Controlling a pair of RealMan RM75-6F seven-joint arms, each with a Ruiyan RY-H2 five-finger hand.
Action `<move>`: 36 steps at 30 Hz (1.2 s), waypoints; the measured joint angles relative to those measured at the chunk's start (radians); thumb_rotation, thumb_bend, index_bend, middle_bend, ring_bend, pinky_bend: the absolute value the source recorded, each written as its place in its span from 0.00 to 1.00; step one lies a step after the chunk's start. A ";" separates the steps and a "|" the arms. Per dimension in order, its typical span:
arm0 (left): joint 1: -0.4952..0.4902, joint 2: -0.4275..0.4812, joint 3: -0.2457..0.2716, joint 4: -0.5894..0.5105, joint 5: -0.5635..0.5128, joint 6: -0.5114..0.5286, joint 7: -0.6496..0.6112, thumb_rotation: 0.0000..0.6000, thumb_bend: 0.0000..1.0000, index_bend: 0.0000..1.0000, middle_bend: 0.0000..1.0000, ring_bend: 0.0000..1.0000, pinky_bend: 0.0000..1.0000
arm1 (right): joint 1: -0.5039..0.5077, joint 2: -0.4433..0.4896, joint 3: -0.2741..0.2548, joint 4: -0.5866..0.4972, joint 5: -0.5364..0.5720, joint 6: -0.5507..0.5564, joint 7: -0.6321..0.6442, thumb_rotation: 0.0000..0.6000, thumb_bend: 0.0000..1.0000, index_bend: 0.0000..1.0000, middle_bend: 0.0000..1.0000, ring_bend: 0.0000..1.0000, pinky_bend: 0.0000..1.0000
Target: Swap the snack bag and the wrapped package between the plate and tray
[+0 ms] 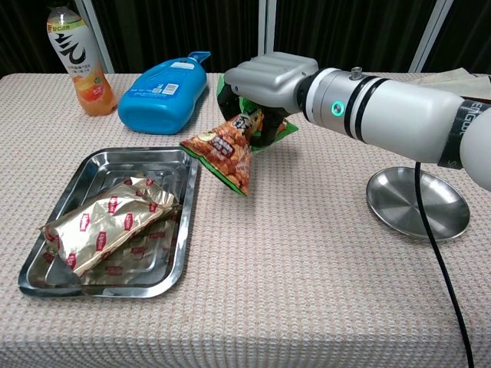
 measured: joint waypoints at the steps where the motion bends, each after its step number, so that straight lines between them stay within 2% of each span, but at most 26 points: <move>1: 0.000 0.000 0.000 0.001 0.000 0.000 0.000 1.00 0.02 0.08 0.02 0.00 0.09 | 0.002 0.002 -0.003 0.000 0.012 -0.005 -0.007 1.00 0.18 0.16 0.21 0.02 0.00; 2: -0.001 0.000 0.000 0.001 0.001 -0.001 0.001 1.00 0.02 0.08 0.02 0.00 0.09 | 0.005 0.005 -0.006 -0.002 0.028 -0.010 -0.016 1.00 0.17 0.07 0.14 0.00 0.00; 3: -0.001 0.000 -0.002 0.001 0.000 -0.001 0.001 1.00 0.02 0.08 0.02 0.00 0.09 | 0.009 0.010 -0.009 -0.006 0.055 -0.016 -0.027 1.00 0.16 0.02 0.10 0.00 0.00; 6: -0.002 0.002 -0.004 -0.002 0.000 -0.001 0.002 1.00 0.02 0.08 0.02 0.00 0.09 | 0.018 0.031 -0.020 -0.028 0.122 -0.020 -0.050 1.00 0.15 0.00 0.04 0.00 0.00; 9: -0.004 0.005 -0.006 -0.007 0.002 0.001 0.002 1.00 0.02 0.08 0.02 0.00 0.09 | 0.014 0.066 -0.025 -0.068 0.131 0.006 -0.048 1.00 0.15 0.00 0.03 0.00 0.00; 14: -0.011 0.017 -0.005 -0.033 0.026 0.007 -0.001 1.00 0.02 0.08 0.02 0.00 0.09 | -0.038 0.170 -0.031 -0.160 0.086 0.095 -0.008 1.00 0.13 0.00 0.02 0.00 0.00; 17: -0.021 0.028 0.000 -0.068 0.048 0.002 -0.007 1.00 0.02 0.08 0.02 0.00 0.09 | -0.098 0.267 -0.038 -0.226 0.047 0.171 0.032 1.00 0.13 0.00 0.02 0.00 0.00; 21: -0.043 0.050 0.011 -0.147 0.093 -0.011 -0.001 1.00 0.01 0.08 0.02 0.00 0.09 | -0.207 0.425 -0.053 -0.300 -0.016 0.281 0.115 1.00 0.12 0.00 0.01 0.00 0.00; 27: -0.103 0.075 0.032 -0.280 0.185 -0.072 0.059 1.00 0.00 0.08 0.02 0.00 0.09 | -0.362 0.615 -0.079 -0.347 -0.108 0.420 0.279 1.00 0.12 0.00 0.01 0.00 0.00; 31: -0.149 0.080 0.045 -0.368 0.207 -0.152 0.093 1.00 0.00 0.08 0.02 0.00 0.09 | -0.431 0.680 -0.092 -0.347 -0.150 0.481 0.359 1.00 0.12 0.00 0.01 0.00 0.00; 36: -0.215 0.067 0.050 -0.484 0.215 -0.268 0.180 1.00 0.00 0.08 0.02 0.00 0.09 | -0.489 0.701 -0.111 -0.327 -0.180 0.509 0.422 1.00 0.12 0.00 0.00 0.00 0.00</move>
